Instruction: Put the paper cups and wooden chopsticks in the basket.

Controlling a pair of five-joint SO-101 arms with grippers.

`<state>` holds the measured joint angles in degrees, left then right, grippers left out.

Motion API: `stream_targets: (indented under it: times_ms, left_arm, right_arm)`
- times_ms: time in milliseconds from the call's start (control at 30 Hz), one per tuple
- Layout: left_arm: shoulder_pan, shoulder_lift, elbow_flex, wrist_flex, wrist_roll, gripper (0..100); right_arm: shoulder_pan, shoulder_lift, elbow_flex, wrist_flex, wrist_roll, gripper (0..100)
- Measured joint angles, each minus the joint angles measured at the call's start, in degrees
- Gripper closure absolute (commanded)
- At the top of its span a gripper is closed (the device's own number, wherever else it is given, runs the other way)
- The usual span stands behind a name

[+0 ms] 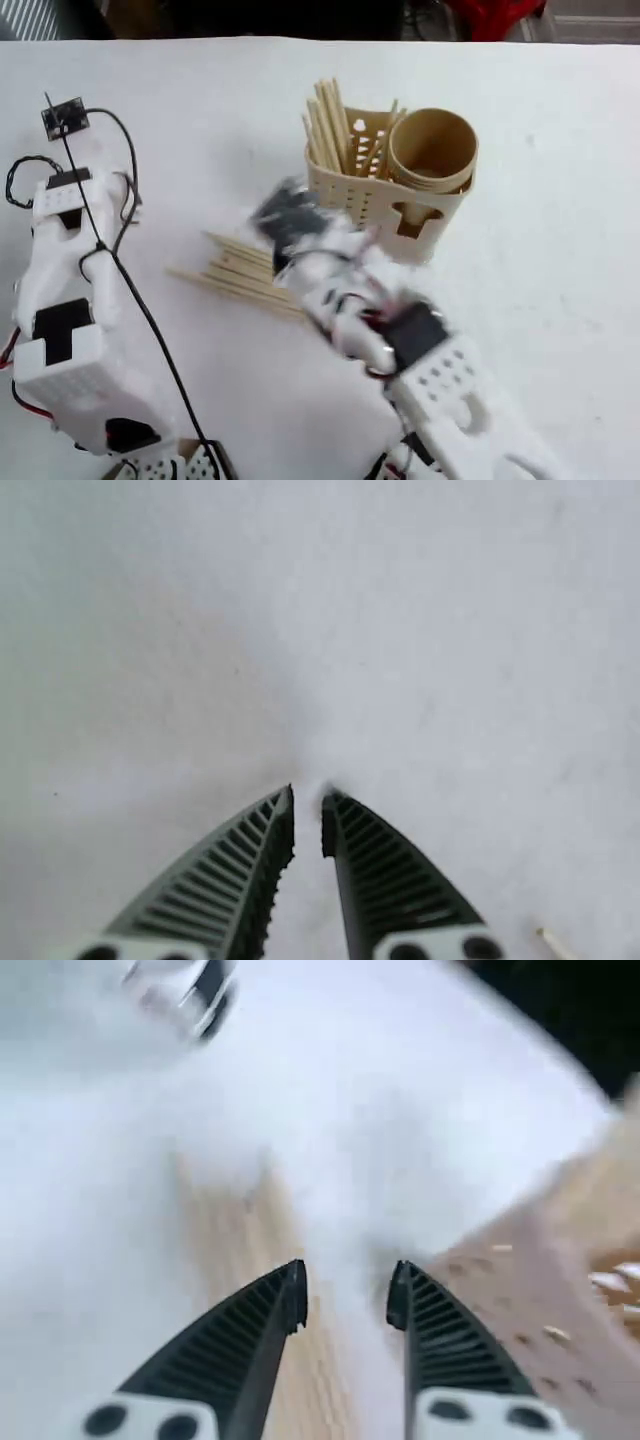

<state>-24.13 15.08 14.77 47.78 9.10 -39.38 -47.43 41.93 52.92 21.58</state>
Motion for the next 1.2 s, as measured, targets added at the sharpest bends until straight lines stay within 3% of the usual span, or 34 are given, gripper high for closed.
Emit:
stream_targets:
  times_ms: [200, 333, 633, 1200]
  left_arm:
    - [0.0, 0.0, 0.0, 0.0, 0.0, 93]
    - [0.0, 0.0, 0.0, 0.0, 0.0, 93]
    - [0.0, 0.0, 0.0, 0.0, 0.0, 93]
    - [0.0, 0.0, 0.0, 0.0, 0.0, 93]
  right_arm:
    - [-10.1, 15.9, 2.0, 0.1, 7.1, 84.6]
    - [-12.6, 25.3, 2.5, -2.3, 8.1, 84.7]
    - [-12.5, 39.7, 3.1, -10.0, 10.5, 84.7]
    - [-4.9, 41.1, 3.1, -14.1, 11.5, 84.7]
